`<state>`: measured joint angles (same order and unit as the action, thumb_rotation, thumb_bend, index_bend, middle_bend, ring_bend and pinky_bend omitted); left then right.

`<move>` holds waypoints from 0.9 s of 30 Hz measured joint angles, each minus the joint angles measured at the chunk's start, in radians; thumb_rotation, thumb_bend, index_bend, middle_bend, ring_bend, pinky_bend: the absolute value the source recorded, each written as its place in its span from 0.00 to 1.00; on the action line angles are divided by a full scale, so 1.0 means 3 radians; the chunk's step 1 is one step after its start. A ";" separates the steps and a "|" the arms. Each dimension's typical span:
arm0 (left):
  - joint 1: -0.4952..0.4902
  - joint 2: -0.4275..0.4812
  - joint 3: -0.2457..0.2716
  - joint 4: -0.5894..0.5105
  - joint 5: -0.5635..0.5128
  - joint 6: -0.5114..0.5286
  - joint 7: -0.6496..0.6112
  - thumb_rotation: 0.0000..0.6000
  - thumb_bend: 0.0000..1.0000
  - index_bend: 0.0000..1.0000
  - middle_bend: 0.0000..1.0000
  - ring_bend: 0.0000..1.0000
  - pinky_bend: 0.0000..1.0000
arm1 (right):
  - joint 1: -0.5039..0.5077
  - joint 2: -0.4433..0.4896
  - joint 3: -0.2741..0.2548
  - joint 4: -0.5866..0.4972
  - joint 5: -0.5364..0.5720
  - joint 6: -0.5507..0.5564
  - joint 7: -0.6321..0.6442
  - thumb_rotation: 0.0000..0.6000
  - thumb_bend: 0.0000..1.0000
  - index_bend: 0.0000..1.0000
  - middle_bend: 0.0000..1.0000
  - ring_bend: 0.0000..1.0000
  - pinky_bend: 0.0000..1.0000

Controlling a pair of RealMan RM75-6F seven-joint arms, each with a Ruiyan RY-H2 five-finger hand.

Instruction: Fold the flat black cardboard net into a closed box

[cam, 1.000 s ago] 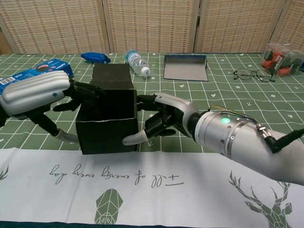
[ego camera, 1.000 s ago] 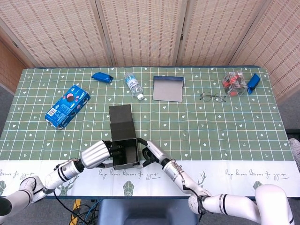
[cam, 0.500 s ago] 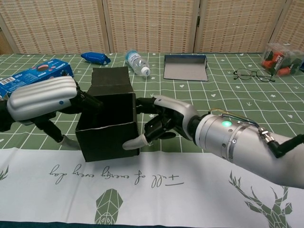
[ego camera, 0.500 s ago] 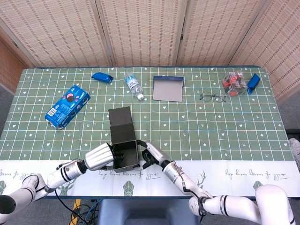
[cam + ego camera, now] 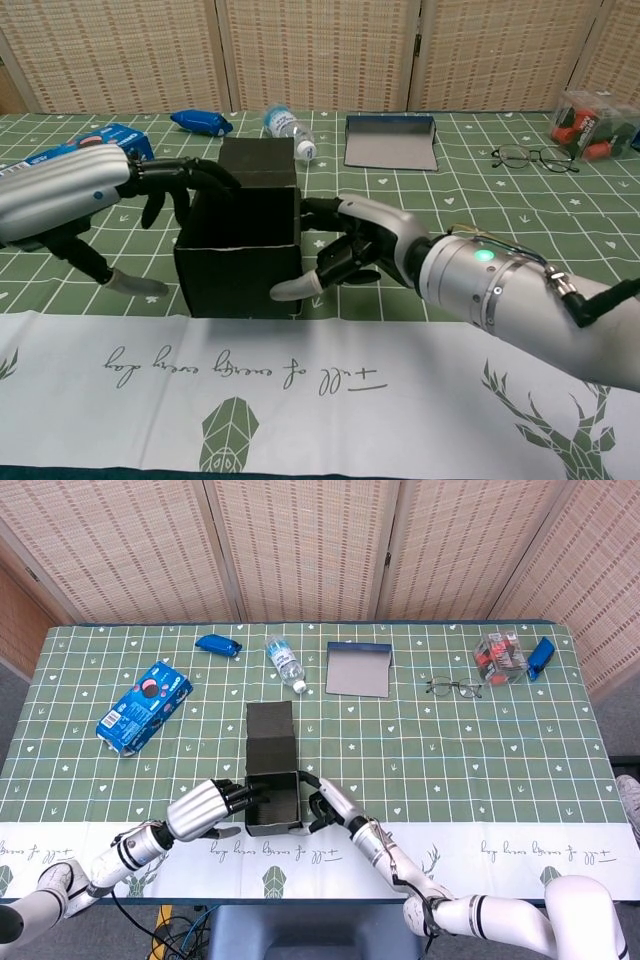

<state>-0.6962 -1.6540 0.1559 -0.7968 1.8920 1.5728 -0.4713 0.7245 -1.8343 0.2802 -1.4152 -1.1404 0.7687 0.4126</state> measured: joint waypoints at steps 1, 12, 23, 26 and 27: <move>0.0014 0.0013 -0.0005 -0.0016 -0.0012 0.0007 0.0006 1.00 0.13 0.13 0.12 0.24 0.58 | -0.0003 -0.0002 -0.0001 0.0009 0.0007 0.0001 -0.0006 1.00 0.36 0.47 0.44 0.80 1.00; 0.0195 0.0088 -0.0131 -0.0150 -0.0188 0.0292 -0.0320 1.00 0.13 0.13 0.10 0.29 0.58 | -0.0014 -0.0248 -0.0130 0.0321 -0.0137 0.0288 -0.0368 1.00 0.36 0.30 0.32 0.78 1.00; 0.0368 0.0133 -0.0276 -0.0396 -0.0516 0.0185 -0.0587 1.00 0.13 0.13 0.10 0.31 0.58 | -0.0064 -0.0459 -0.0245 0.0419 -0.0172 0.0280 -0.0454 1.00 0.17 0.00 0.00 0.63 1.00; 0.0397 0.0198 -0.0298 -0.0594 -0.0617 0.0053 -0.0623 1.00 0.13 0.13 0.10 0.31 0.58 | -0.0083 -0.0347 -0.0257 0.0255 -0.0107 0.0211 -0.0498 1.00 0.10 0.00 0.00 0.60 1.00; 0.0406 0.0231 -0.0306 -0.0691 -0.0660 -0.0009 -0.0633 1.00 0.13 0.13 0.10 0.31 0.58 | -0.0090 -0.0303 -0.0261 0.0195 -0.0090 0.0193 -0.0517 1.00 0.09 0.00 0.00 0.59 1.00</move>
<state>-0.5743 -1.5847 0.0642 -1.0041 1.6941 1.5702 -0.6612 0.6976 -1.9253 0.2019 -1.3568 -1.1673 0.8266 0.2574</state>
